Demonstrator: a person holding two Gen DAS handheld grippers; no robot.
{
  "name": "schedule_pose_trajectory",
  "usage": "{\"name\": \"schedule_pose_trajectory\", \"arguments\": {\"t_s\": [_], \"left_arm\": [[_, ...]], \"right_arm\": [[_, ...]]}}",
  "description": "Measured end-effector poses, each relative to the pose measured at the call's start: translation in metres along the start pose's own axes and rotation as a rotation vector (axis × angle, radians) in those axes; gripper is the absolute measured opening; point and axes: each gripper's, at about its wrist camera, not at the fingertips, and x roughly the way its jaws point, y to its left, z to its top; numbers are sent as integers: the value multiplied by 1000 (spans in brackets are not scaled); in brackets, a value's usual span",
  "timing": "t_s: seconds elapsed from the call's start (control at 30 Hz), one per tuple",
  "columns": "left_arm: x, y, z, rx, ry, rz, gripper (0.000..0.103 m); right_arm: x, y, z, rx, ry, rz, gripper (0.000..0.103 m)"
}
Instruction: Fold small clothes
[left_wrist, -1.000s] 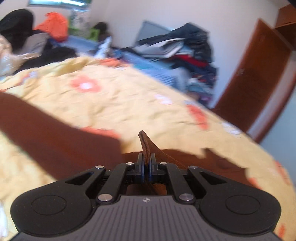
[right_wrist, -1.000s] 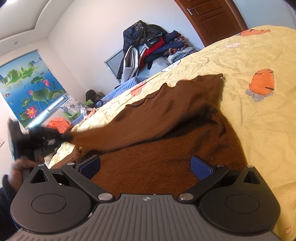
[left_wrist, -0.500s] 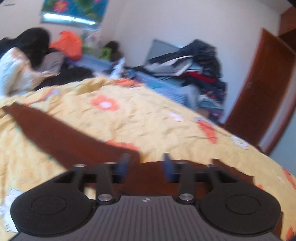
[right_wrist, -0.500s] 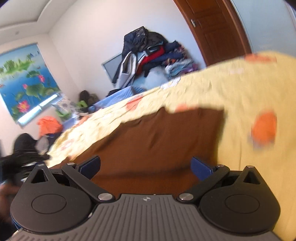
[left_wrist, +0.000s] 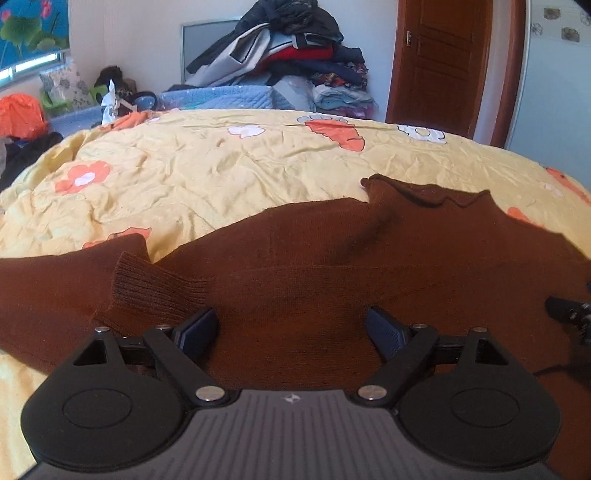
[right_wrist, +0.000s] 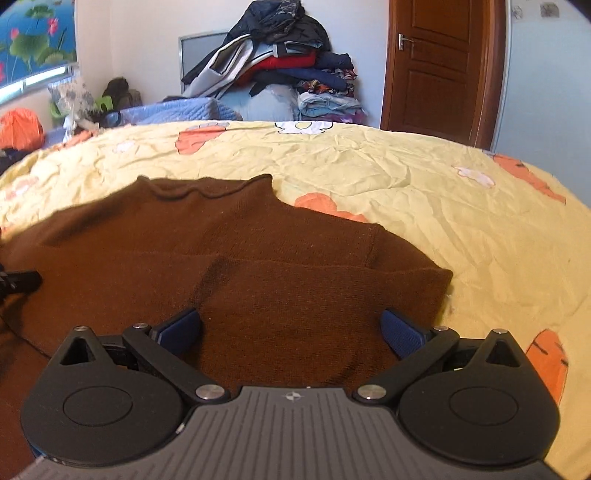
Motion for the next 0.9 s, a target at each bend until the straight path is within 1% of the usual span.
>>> {"name": "schedule_pose_trajectory", "arguments": {"t_s": [0.03, 0.07, 0.1, 0.13, 0.2, 0.23, 0.3, 0.37, 0.43, 0.47, 0.5, 0.53, 0.63, 0.67, 0.7, 0.73, 0.77, 0.8, 0.83, 0.9], "left_arm": [[-10, 10, 0, -45, -14, -31, 89], [-24, 23, 0, -100, -50, -58, 89], [-39, 37, -2, -151, -96, -62, 89], [-54, 56, -4, -206, -146, -51, 90], [-75, 101, -10, -332, -219, -15, 90], [-82, 129, -12, -417, -237, 15, 90], [-87, 191, -19, -615, -250, 71, 91], [-89, 256, -32, -861, -254, 155, 91], [-88, 310, -47, -1078, -276, 171, 91], [-85, 331, -54, -1151, -279, 176, 91], [-82, 346, -57, -1191, -270, 177, 89], [-80, 356, -58, -1192, -285, 147, 90], [-73, 366, -48, -1168, -284, 135, 90], [-69, 367, -45, -1155, -289, 121, 87], [-65, 367, -42, -1145, -290, 114, 78], [-62, 368, -40, -1135, -276, 117, 72], [-56, 371, -38, -1126, -252, 128, 59], [-53, 372, -35, -1110, -246, 147, 46], [-51, 373, -34, -1092, -233, 171, 40], [-47, 374, -29, -1066, -198, 200, 20]], "right_arm": [[-3, 1, 0, 1, -1, 0, 103], [-3, 0, -1, 5, -3, 3, 103], [-5, 0, -1, 9, -5, 5, 103], [-5, -1, -1, 10, -8, 6, 103], [-4, -1, 0, 11, -9, 7, 103], [-4, -1, 0, 11, -9, 7, 103], [-4, -1, 0, 9, -9, 6, 103], [-4, -1, 0, 9, -10, 5, 103], [-5, 0, 0, 10, -10, 5, 103], [-4, 0, 0, 10, -10, 5, 103], [-4, 0, 0, 10, -10, 4, 103], [-4, 0, 0, 10, -10, 4, 103], [-4, 0, 0, 10, -10, 3, 103], [-4, 1, 0, 10, -10, 3, 103], [-4, 0, 0, 10, -10, 3, 103], [-5, 1, 0, 10, -10, 2, 103], [-4, 1, 0, 10, -10, 1, 103], [-4, 1, 0, 10, -10, 1, 103], [-4, 1, 0, 10, -10, 1, 103], [-4, 1, 0, 10, -10, 2, 103]]}}
